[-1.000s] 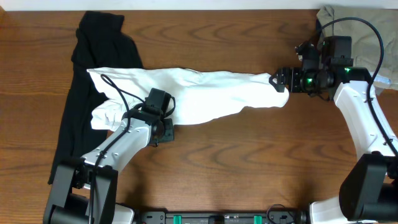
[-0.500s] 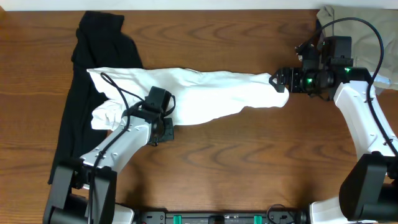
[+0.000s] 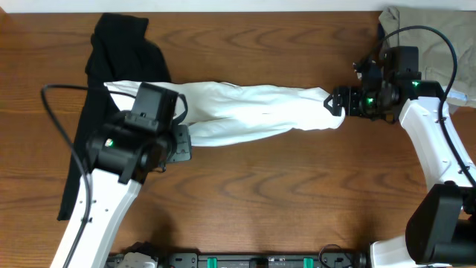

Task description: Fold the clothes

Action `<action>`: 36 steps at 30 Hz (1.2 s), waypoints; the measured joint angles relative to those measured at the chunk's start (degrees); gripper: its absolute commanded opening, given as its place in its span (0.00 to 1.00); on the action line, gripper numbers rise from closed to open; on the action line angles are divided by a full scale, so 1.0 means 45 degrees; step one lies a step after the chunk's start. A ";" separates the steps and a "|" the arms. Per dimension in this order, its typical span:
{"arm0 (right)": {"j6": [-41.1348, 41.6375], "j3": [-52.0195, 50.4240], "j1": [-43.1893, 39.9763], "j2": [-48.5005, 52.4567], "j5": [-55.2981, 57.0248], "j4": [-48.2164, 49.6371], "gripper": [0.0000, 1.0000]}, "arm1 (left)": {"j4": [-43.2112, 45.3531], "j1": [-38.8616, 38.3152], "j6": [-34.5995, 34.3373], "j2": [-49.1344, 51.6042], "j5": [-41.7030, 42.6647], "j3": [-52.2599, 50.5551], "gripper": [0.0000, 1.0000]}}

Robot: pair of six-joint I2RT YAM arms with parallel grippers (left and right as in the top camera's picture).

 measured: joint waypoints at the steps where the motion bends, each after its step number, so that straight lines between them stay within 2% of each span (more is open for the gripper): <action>1: 0.0087 -0.0068 0.0000 0.0000 0.0073 0.0039 0.91 | -0.0049 0.0000 -0.0010 -0.0155 0.0000 0.0000 0.06; 7: 0.0471 -0.1010 0.0029 0.0005 0.0457 0.1331 0.86 | -0.0083 0.0000 -0.0015 -0.0889 0.0000 -0.0005 0.06; 13: 0.0942 -0.2448 0.0146 0.0243 0.0928 0.3536 0.63 | -0.0068 0.0000 -0.0102 -0.1015 -0.0015 -0.0005 0.06; 15: 0.1059 -0.2905 0.0311 0.0272 0.1010 0.4046 0.60 | -0.0068 0.0000 -0.0117 -0.1015 -0.0044 -0.0005 0.06; 20: 0.1175 -0.3808 0.0525 0.0296 0.1297 0.5221 0.60 | -0.0068 0.0000 -0.0199 -0.0986 -0.0049 -0.0005 0.06; 23: 0.1350 -0.4323 0.0563 0.0296 0.1632 0.5649 0.69 | -0.0063 0.0000 -0.0199 -0.0913 -0.0049 -0.0005 0.06; 26: 0.1540 -0.4702 0.0559 0.0296 0.2351 0.5717 0.72 | -0.0053 0.0000 -0.0199 -0.0826 -0.0049 -0.0005 0.06; 29: 0.1627 -0.4877 0.0559 0.0296 0.2934 0.5761 0.69 | -0.0044 0.0000 -0.0199 -0.0729 -0.0049 -0.0005 0.06; 33: 0.1773 -0.5042 0.0563 0.0296 0.3342 0.6227 0.58 | -0.0029 0.0000 -0.0194 -0.0607 -0.0049 -0.0005 0.06; 36: 0.1991 -0.5144 0.0602 0.0296 0.3453 0.6533 0.56 | -0.0034 0.0000 -0.0199 -0.0539 -0.0049 -0.0005 0.06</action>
